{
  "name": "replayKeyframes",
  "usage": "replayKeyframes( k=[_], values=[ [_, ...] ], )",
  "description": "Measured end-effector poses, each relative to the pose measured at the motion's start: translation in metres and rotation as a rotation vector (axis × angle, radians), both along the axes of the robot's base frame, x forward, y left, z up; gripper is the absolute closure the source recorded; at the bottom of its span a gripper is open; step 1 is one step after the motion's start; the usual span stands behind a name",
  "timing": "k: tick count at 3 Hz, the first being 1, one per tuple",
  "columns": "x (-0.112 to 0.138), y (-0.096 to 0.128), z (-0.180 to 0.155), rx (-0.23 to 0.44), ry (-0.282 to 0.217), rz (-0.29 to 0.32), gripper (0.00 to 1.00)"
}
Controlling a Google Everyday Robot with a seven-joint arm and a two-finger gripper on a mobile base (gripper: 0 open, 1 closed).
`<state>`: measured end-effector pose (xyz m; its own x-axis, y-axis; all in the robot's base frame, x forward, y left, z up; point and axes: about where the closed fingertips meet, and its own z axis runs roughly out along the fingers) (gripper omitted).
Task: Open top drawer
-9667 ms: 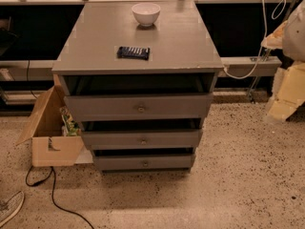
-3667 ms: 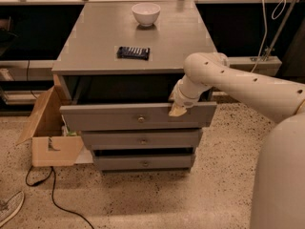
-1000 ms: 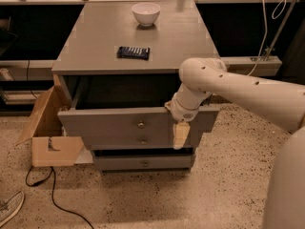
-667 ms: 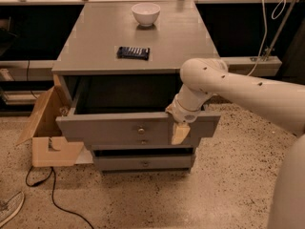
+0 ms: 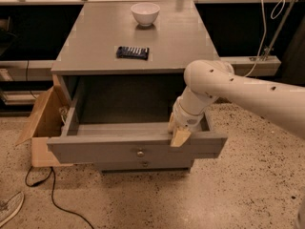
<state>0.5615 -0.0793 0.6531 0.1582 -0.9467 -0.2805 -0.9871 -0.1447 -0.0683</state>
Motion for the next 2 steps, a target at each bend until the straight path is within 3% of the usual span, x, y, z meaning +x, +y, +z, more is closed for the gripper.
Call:
replayKeyframes(
  k=[1,2],
  values=[
    [0.0,0.0001,-0.0001,0.0,0.0,0.0,0.74],
    [0.0,0.0001,-0.0001,0.0,0.0,0.0,0.51]
  ],
)
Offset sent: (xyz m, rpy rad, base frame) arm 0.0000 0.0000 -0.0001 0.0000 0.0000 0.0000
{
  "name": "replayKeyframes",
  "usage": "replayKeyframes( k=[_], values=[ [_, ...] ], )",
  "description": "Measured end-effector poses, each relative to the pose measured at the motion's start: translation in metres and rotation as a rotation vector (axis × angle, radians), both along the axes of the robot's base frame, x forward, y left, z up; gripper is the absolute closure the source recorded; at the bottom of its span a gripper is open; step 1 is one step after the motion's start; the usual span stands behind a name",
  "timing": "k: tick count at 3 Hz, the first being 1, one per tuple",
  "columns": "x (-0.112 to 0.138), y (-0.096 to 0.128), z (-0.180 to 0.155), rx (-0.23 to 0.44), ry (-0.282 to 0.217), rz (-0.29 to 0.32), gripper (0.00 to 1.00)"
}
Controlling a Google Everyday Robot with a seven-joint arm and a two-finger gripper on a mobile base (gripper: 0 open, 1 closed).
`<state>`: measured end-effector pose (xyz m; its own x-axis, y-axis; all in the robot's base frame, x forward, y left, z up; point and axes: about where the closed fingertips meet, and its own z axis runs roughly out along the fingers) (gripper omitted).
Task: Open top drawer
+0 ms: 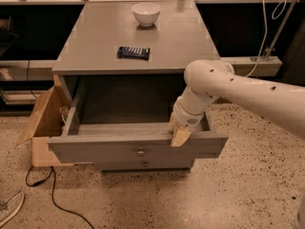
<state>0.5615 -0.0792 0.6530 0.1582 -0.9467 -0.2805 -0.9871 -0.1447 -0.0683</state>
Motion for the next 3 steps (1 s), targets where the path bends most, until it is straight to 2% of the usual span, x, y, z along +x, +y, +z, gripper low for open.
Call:
replayKeyframes(
  k=[1,2,3],
  values=[
    [0.0,0.0,0.0,0.001,0.001,0.001,0.27],
    [0.004,-0.025,0.041,0.022,-0.027,0.001,0.0],
    [0.004,-0.048,0.089,0.012,-0.075,-0.007,0.0]
  ],
)
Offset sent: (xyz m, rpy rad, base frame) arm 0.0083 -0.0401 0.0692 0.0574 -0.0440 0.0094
